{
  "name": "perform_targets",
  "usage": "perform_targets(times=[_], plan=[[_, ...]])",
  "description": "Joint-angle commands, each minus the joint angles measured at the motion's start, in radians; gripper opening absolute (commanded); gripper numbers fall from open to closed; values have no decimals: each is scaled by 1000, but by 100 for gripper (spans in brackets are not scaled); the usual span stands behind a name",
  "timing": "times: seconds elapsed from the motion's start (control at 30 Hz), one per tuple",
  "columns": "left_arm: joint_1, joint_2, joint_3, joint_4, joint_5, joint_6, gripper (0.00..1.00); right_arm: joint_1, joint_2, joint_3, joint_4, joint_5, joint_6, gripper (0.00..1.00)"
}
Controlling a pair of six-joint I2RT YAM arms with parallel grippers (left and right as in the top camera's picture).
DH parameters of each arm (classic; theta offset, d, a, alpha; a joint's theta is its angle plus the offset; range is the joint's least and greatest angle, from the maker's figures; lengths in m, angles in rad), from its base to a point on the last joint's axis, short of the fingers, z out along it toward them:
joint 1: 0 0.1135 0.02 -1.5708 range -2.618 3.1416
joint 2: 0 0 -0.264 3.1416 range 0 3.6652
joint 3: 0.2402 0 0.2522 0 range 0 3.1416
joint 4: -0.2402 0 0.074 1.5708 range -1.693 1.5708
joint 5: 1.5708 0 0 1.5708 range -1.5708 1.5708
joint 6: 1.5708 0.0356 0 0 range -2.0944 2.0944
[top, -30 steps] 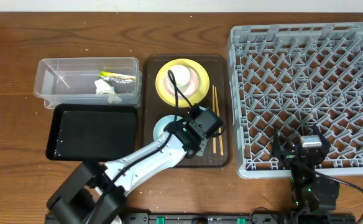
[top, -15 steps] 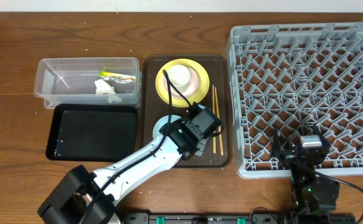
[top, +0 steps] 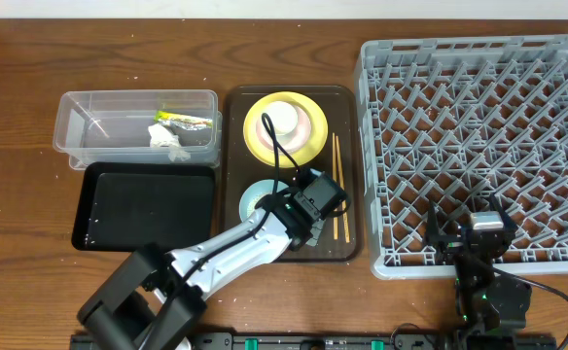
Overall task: Sort waste into correct bins and load items into the dishwasher rack
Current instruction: 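Lift the light-blue bowl and carry it left over the black tray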
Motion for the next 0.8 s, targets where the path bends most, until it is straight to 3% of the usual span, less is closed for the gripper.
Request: perform_targets(times=[0.0, 0.13, 0.43, 0.77], plan=[[-2, 8, -5, 2, -5, -9, 20, -1, -5, -2, -4, -2, -4, 99], [-2, 8, -5, 2, -5, -9, 6, -1, -5, -2, -4, -2, -4, 99], [-2, -10, 4, -17, -6, -8, 6, -1, -5, -2, -4, -2, -4, 99], [14, -224, 25, -105, -5, 18, 6, -1, -5, -2, -4, -2, -4, 99]])
